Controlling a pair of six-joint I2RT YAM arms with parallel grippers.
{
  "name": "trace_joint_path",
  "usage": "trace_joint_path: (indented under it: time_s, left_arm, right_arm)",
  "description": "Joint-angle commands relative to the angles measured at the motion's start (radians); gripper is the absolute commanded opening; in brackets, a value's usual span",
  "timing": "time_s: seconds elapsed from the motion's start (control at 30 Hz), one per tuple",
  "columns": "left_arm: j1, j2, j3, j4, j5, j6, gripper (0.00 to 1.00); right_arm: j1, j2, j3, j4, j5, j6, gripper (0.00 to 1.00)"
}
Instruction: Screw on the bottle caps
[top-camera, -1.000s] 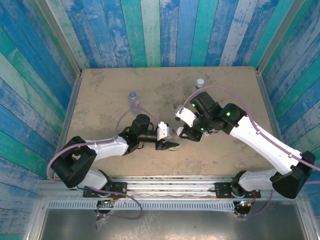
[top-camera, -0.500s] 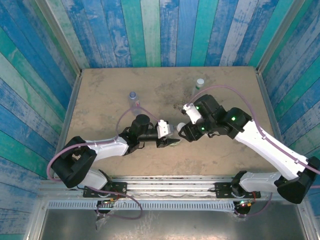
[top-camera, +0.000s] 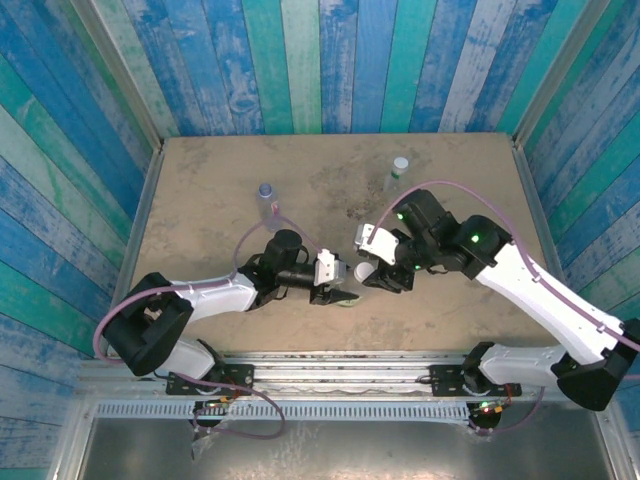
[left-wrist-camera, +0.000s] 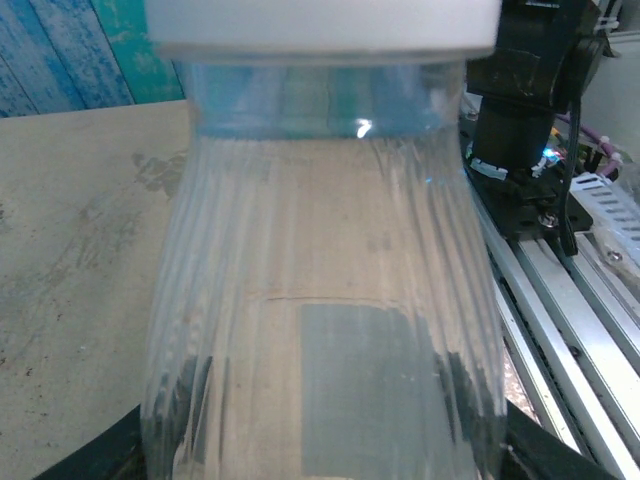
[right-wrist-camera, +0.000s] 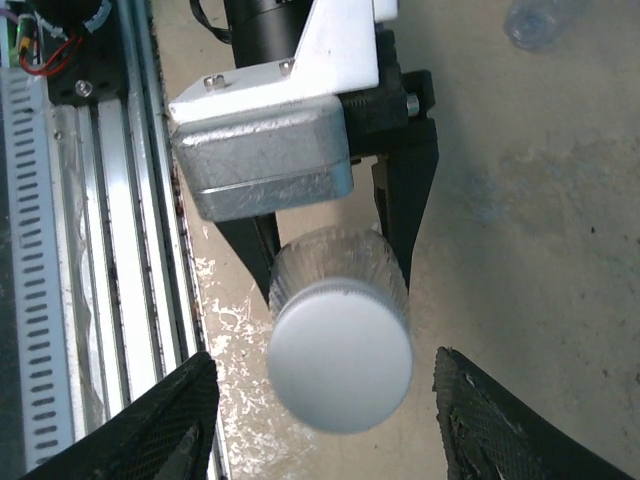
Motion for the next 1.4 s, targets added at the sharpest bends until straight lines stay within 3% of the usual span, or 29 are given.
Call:
trace_joint_path:
  time_s: [0.0,0.1,0.3,0.47,0.53,0.67,0.77,0.97,1.13,1.2,1.27,1.37]
  left_arm:
    - [-0.004,-0.033,0.024,-0.024,0.038,0.022,0.56]
    - [-0.004,-0.031,0.025,-0.024,0.039,0.023,0.56]
    - [-0.004,-0.036,0.021,0.000,0.043,-0.005,0.56]
    - [-0.004,-0.036,0.018,0.002,0.024,-0.008,0.56]
    - [-0.004,-0.033,0.015,0.015,-0.005,-0.014,0.56]
    - [-0.004,-0.013,0.004,0.128,-0.146,-0.081,0.55]
    - [-0.004,0.021,0.010,0.208,-0.262,-0.129,0.55]
    - [-0.004,0.073,0.035,0.229,-0.338,-0.146,0.55]
    - [-0.004,0.086,0.038,0.215,-0.336,-0.141,0.55]
    - [-0.004,0.085,0.036,0.206,-0.323,-0.138,0.55]
    - [-0.004,0.082,0.031,0.203,-0.305,-0.141,0.56]
    - [-0.004,0.078,0.021,0.211,-0.269,-0.157,0.56]
  right_arm:
    - [0.002,0.037,0.033,-0.047,-0.037,-0.072,0.56]
    - [0.001,0.055,0.039,-0.048,-0.038,-0.071,0.49]
    - [0.002,0.070,0.037,-0.048,-0.033,-0.075,0.46]
    - [0.001,0.085,0.052,-0.052,-0.014,-0.042,0.28]
    - [0.002,0.092,0.061,-0.048,-0.007,0.009,0.25]
    - [0.002,0.132,0.099,-0.048,0.069,0.288,0.21]
    - [0.002,0.145,0.091,-0.051,0.052,0.416,0.20]
    - [0.027,0.150,0.057,0.011,0.169,0.821,0.09]
    - [0.058,0.127,0.023,0.015,0.274,0.892,0.15]
    - [0.058,0.113,0.021,0.016,0.298,0.856,0.25]
    - [0.057,0.092,0.031,0.023,0.307,0.788,0.42]
    - [0.050,0.042,0.037,0.053,0.323,0.706,0.57]
